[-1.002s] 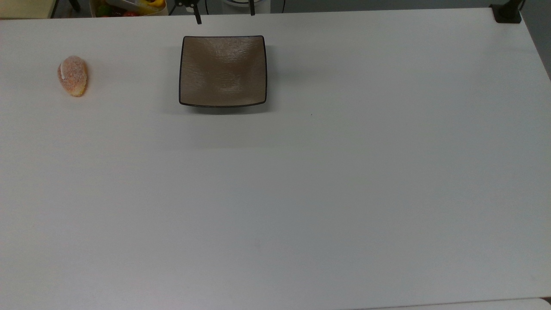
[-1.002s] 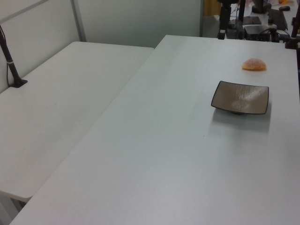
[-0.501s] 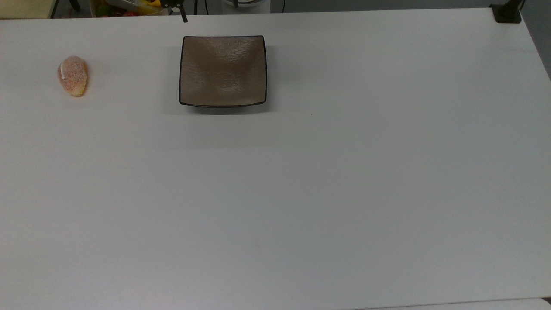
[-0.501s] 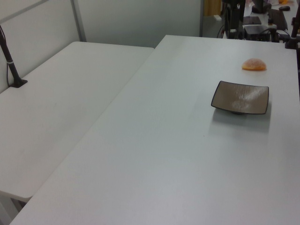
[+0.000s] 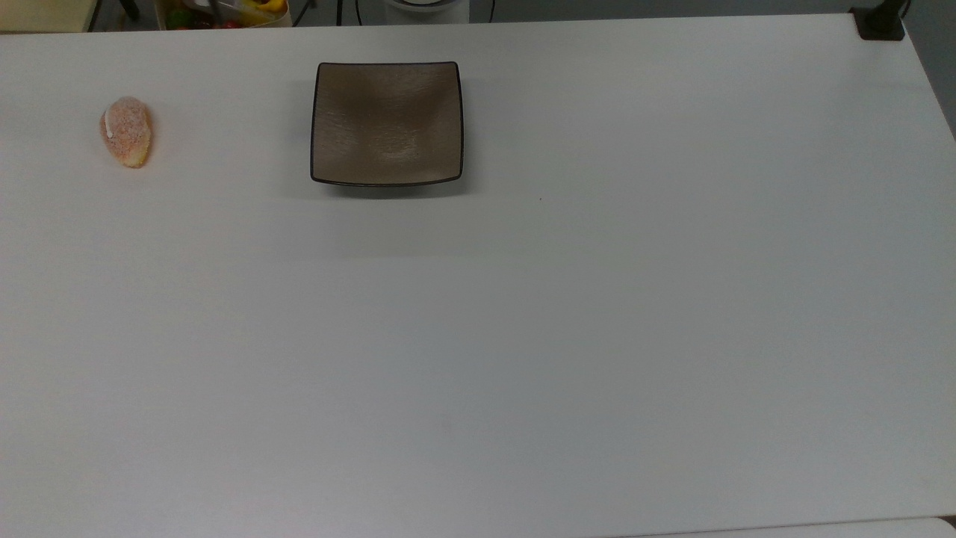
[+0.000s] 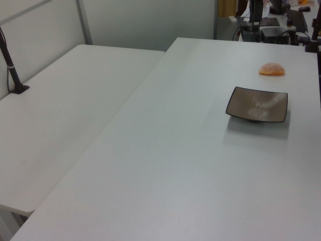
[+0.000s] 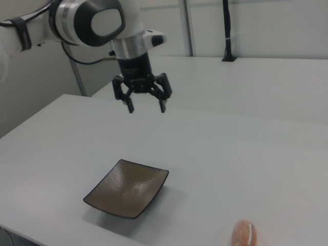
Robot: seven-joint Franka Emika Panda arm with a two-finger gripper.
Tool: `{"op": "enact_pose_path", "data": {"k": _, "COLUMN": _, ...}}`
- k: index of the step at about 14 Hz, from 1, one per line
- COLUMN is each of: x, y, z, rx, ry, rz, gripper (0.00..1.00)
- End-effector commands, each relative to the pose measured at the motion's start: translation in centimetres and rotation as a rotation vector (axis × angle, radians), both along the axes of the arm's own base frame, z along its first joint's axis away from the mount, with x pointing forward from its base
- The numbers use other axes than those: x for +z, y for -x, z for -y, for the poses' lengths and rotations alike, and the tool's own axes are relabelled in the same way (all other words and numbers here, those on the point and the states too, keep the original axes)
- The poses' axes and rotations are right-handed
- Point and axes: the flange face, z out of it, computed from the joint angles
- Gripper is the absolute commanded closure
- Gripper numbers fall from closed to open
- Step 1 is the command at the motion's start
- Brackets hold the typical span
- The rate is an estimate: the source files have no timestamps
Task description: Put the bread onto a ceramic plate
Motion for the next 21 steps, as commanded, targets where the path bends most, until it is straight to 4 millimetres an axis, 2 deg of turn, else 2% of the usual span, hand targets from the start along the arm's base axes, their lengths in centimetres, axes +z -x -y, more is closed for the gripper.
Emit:
{"op": "enact_pose_path", "data": {"k": 1, "x": -0.7, "y": 0.9, "z": 6.1, "rx": -0.055, "ry": 0.015, "rz": 0.042, "gripper": 0.00}}
{"op": "enact_pose_path", "data": {"k": 4, "x": -3.2, "y": 2.0, "z": 11.5, "rx": -0.068, "ry": 0.028, "rz": 0.066, "gripper": 0.00}}
{"op": "enact_pose_path", "data": {"k": 8, "x": -7.3, "y": 2.7, "z": 16.4, "rx": -0.075, "ry": 0.054, "rz": 0.077, "gripper": 0.00}}
{"op": "enact_pose_path", "data": {"k": 10, "x": -10.2, "y": 2.9, "z": 18.5, "rx": -0.085, "ry": 0.064, "rz": 0.058, "gripper": 0.00}}
{"op": "enact_pose_path", "data": {"k": 17, "x": -19.5, "y": 3.8, "z": 22.7, "rx": -0.071, "ry": 0.100, "rz": 0.004, "gripper": 0.00}}
{"op": "enact_pose_path", "data": {"k": 21, "x": -22.5, "y": 3.5, "z": 23.8, "rx": -0.076, "ry": 0.116, "rz": -0.016, "gripper": 0.00}}
